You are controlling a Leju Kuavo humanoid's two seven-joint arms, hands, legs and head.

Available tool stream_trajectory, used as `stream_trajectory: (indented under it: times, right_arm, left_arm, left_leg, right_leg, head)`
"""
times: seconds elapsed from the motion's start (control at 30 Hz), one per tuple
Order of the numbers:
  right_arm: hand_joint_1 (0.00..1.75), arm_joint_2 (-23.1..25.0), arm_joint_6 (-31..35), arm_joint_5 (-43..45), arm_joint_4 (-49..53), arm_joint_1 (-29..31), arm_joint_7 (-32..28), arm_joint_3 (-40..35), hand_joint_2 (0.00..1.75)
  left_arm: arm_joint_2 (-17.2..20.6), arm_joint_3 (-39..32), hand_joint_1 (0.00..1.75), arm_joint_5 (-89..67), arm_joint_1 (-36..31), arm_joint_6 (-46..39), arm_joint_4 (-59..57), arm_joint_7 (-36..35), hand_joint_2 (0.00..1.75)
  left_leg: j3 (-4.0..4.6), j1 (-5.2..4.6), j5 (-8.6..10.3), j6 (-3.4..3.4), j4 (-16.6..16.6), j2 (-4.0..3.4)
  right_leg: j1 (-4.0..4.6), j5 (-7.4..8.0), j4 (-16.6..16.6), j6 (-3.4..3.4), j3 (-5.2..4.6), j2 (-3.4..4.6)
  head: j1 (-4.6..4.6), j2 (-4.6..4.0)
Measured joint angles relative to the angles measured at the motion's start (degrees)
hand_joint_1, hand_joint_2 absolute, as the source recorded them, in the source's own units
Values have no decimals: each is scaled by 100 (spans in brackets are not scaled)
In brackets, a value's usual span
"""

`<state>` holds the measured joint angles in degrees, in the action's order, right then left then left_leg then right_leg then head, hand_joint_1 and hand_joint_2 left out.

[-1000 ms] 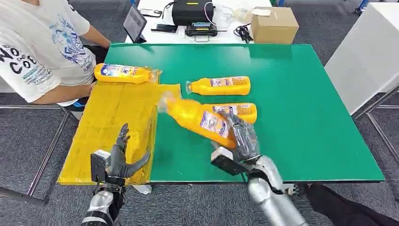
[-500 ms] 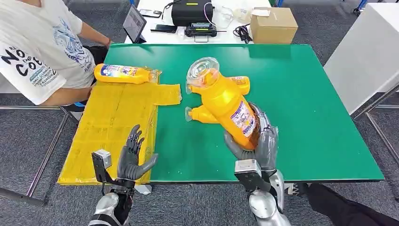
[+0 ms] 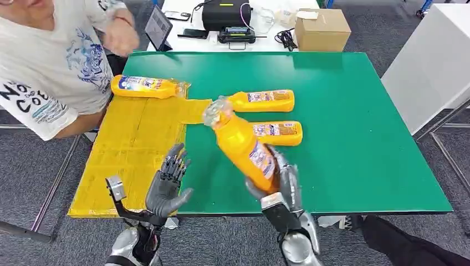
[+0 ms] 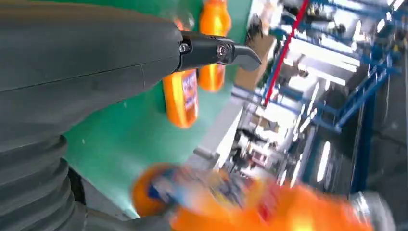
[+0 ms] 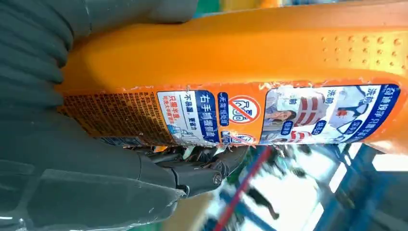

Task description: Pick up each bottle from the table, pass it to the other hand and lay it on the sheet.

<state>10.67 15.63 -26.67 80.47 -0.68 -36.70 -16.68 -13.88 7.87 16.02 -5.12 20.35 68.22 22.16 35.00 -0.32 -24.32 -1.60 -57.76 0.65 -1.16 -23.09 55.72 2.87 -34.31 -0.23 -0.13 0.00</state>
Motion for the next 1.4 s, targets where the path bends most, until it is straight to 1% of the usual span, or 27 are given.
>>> stream_trajectory:
  times: [0.13, 0.43, 0.77, 1.1, 1.13, 1.17, 1.2, 1.4]
  right_arm:
    - [175, 210, -173, -4, -601, 6, -94, -273, 175]
    - [175, 415, -264, -149, -1296, 126, -63, -796, 175]
    - [175, 450, -349, -164, -1636, 279, 17, -1042, 175]
    - [175, 448, -378, -400, -2002, 419, 53, -1281, 175]
    - [175, 448, -378, -411, -2053, 443, 55, -1300, 175]
    - [175, 446, -378, -417, -2097, 464, 55, -1318, 175]
    - [175, 446, -378, -420, -2139, 484, 57, -1340, 175]
    - [175, 446, -393, -433, -2320, 569, 61, -1388, 175]
  left_arm:
    - [28, 280, 0, 162, 29, 22, 203, -57, 175]
    - [101, 496, 0, 197, 90, -4, 304, -125, 175]
    - [140, 542, 0, 136, 103, -20, 234, -205, 175]
    - [168, 570, 0, 28, 111, -114, 24, -205, 175]
    - [179, 568, 10, 24, 116, -112, 9, -192, 175]
    - [184, 564, 126, 17, 121, -112, -11, -181, 175]
    - [188, 553, 175, 15, 128, -109, -27, -179, 175]
    - [216, 526, 175, -7, 171, -68, -59, -116, 175]
  left_leg:
    - [0, 1, 0, 0, 1, -1]
    - [0, 0, 0, 0, 1, 0]
    - [-1, 0, 0, 0, 1, -1]
    - [-2, 1, 0, 0, 1, -3]
    - [-2, 1, 0, 0, 1, -2]
    - [-2, 1, 0, 0, 1, -2]
    - [-2, 1, 0, 0, 1, -2]
    - [-1, 1, 0, 0, 1, -3]
  right_leg:
    - [1, 0, 0, 0, -1, 0]
    - [0, -1, 0, -1, -1, 0]
    - [0, -1, 0, -1, -1, 0]
    - [0, -1, 0, -1, -2, 1]
    - [0, -1, 0, -1, -2, 1]
    - [0, -1, 0, -1, -2, 1]
    - [0, -1, 0, -1, -2, 1]
    - [0, -1, 0, -1, -3, 1]
  head:
    - [0, 0]
    - [2, 0]
    - [0, 0]
    - [0, 0]
    - [0, 0]
    - [0, 0]
    - [2, 0]
    - [0, 0]
